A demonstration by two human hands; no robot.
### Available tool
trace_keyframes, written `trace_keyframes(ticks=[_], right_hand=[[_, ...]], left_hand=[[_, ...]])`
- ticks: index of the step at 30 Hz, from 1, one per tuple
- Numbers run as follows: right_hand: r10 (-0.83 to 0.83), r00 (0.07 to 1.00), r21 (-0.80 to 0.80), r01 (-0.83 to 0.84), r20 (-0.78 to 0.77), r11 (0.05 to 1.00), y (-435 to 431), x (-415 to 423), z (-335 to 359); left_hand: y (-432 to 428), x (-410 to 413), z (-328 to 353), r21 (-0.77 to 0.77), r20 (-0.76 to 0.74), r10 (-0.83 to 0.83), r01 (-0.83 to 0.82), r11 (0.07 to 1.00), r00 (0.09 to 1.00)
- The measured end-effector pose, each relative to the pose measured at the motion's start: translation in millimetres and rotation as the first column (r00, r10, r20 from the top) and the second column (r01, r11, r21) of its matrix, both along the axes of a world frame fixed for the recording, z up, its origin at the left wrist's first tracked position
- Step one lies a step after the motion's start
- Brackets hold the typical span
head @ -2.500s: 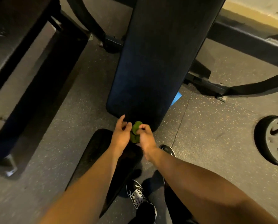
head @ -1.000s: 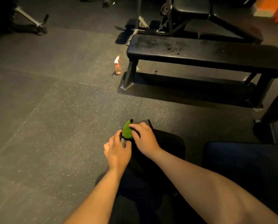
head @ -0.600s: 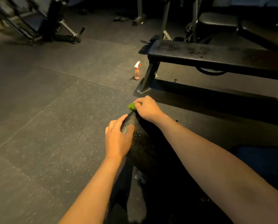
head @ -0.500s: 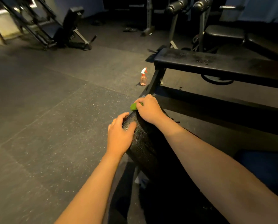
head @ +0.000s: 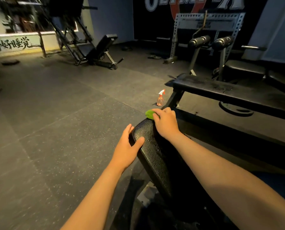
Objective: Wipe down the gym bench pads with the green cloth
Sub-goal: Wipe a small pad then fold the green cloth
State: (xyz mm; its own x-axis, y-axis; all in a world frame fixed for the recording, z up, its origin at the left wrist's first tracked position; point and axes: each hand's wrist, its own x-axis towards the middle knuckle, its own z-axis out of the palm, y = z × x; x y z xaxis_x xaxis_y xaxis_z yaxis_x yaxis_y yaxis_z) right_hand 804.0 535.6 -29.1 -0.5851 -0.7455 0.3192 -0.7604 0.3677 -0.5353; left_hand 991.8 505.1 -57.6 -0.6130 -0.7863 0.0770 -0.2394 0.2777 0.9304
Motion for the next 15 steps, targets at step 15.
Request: trace_keyframes(ticks=[15], right_hand=[[0.035,0.997,-0.033,-0.037,-0.065,0.999,10,28,-11]], left_hand=[[-13,-19,-9,-0.013,-0.032,0.070,-0.071,0.997,0.997]])
